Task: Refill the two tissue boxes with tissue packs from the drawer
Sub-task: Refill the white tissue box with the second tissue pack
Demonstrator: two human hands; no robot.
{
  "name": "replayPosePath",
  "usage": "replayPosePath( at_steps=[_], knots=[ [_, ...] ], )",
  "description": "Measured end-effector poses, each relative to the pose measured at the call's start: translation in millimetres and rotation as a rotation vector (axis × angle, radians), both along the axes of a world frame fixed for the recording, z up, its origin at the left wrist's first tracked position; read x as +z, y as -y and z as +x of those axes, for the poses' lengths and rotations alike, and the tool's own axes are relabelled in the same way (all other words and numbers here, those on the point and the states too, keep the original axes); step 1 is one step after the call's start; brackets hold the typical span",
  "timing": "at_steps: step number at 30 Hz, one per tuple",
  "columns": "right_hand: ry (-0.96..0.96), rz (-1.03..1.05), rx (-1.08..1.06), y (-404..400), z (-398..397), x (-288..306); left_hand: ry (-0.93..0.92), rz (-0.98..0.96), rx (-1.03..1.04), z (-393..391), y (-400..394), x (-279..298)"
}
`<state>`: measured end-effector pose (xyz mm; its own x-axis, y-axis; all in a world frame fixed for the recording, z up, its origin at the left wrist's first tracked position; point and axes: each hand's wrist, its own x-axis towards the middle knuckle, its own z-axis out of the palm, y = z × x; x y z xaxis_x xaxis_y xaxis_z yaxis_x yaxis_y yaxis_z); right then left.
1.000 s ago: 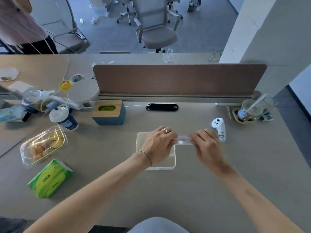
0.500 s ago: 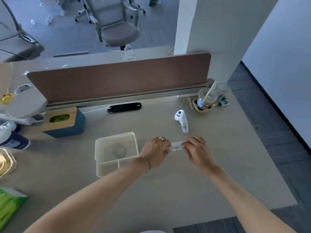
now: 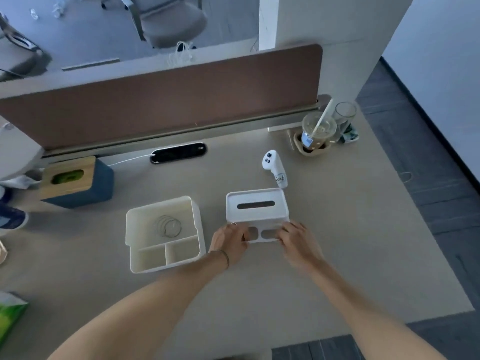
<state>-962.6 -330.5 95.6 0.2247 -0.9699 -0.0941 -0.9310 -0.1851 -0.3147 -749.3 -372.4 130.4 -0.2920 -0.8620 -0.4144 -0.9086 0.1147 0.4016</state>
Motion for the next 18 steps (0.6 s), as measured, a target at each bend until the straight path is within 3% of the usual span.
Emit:
replayPosePath(
  at_steps=[4,8,12,18],
  knots=[
    [0.103,0.032,-0.065,-4,12,7,-0.053,0.001,0.008,-2,-4,-1],
    [0.192,-0.022,-0.094,8,43,32,-0.162,-0.116,0.044,14,-5,14],
    [0.235,-0.066,0.012,22,95,62,-0.281,-0.281,0.172,65,-19,39],
    [0.27,-0.107,0.229,26,195,85,-0.217,-0.361,0.36,172,-51,55]
  ],
)
